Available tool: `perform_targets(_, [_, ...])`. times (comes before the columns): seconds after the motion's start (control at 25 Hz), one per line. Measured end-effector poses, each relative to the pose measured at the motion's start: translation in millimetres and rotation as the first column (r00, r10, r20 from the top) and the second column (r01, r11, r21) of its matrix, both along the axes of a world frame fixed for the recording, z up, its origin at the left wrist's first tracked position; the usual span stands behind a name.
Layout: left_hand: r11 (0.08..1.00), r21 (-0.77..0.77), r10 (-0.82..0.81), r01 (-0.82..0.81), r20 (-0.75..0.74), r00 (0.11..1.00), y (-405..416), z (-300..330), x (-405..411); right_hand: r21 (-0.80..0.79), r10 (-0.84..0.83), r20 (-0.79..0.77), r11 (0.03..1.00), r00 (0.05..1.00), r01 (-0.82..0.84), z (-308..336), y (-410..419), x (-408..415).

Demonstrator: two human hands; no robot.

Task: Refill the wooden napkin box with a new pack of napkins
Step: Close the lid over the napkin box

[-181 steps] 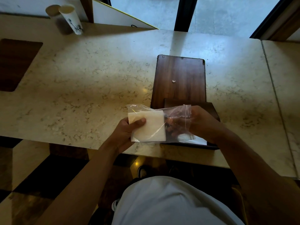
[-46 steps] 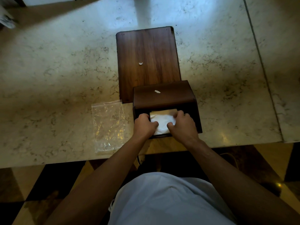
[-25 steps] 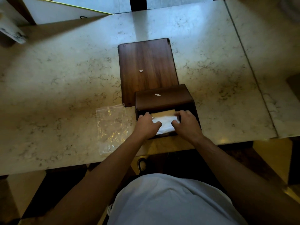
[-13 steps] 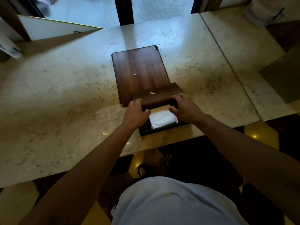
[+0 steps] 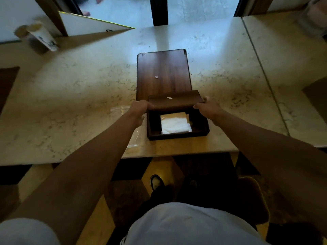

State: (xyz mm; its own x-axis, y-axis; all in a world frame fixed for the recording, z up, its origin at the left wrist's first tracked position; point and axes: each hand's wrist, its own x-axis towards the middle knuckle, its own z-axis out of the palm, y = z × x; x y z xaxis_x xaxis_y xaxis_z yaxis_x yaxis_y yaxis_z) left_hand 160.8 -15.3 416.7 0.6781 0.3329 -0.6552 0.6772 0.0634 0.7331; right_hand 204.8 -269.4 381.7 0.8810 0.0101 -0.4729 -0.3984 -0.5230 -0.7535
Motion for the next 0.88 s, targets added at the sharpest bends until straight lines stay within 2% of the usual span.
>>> perform_targets(0.2, [0.977, -0.109, 0.183, -0.183, -0.012, 0.983, -10.8, 1.6, -1.4, 0.223, -0.089, -0.094, 0.969, 0.992, 0.108, -1.5, -13.3, 2.7])
perform_targets(0.28, [0.960, -0.171, 0.226, -0.223, -0.002, 0.974, -9.8, -1.6, -0.2, 0.325, -0.149, -0.147, 0.927, 0.978, 0.190, -3.6, -12.7, 2.3])
perform_targets(0.36, [0.943, -0.229, 0.247, -0.241, -0.001, 0.969, -7.2, -6.4, 0.0, 0.362, -0.200, -0.185, 0.896, 0.962, 0.256, -5.6, -13.3, 3.0])
perform_targets(0.52, [0.944, -0.261, 0.212, -0.203, 0.005, 0.977, -3.5, -13.3, -0.8, 0.366, -0.253, -0.222, 0.874, 0.942, 0.321, -11.0, -10.1, 6.3])
perform_targets(0.68, [0.956, -0.213, 0.205, -0.200, 0.005, 0.979, -13.4, -8.9, 7.4, 0.245, -0.354, -0.260, 0.876, 0.898, 0.416, -16.7, -5.7, 13.0])
perform_targets(0.8, [0.925, -0.310, 0.231, -0.220, -0.003, 0.973, -6.5, -16.0, 6.7, 0.194, -0.349, -0.270, 0.893, 0.898, 0.405, -22.0, -8.0, 15.0])
perform_targets(0.88, [0.926, -0.323, 0.200, -0.196, -0.021, 0.980, -2.1, -19.1, 8.0, 0.184, -0.336, -0.263, 0.903, 0.904, 0.389, -24.9, -10.8, 14.2])
